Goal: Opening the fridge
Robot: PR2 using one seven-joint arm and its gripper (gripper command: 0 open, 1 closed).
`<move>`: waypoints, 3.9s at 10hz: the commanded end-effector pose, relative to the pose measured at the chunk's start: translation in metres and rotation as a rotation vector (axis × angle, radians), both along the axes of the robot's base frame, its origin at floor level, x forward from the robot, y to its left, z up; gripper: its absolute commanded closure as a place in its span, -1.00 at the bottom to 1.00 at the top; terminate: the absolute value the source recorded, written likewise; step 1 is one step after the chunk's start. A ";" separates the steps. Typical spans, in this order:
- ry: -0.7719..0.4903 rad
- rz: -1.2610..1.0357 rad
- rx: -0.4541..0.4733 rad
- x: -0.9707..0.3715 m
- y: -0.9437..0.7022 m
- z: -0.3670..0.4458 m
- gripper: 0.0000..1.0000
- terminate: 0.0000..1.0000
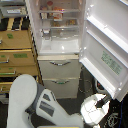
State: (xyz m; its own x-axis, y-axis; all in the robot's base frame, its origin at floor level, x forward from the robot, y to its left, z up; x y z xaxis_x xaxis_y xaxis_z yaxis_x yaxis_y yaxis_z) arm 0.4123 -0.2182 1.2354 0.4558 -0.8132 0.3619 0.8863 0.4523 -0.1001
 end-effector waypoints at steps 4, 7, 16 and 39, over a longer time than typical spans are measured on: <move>-0.059 0.102 0.224 0.117 -0.164 -0.065 1.00 -1.00; -0.036 0.409 0.325 0.157 0.153 -0.132 1.00 -1.00; 0.051 1.088 0.273 0.041 0.615 -0.195 -1.00 -1.00; -0.018 1.048 0.187 0.039 0.605 -0.260 -1.00 -1.00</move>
State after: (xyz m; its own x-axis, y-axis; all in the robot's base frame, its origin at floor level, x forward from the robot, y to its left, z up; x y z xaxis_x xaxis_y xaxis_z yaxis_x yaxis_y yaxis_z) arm 0.4384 0.4074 0.9646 0.9657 0.0064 0.2596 -0.0239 0.9976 0.0643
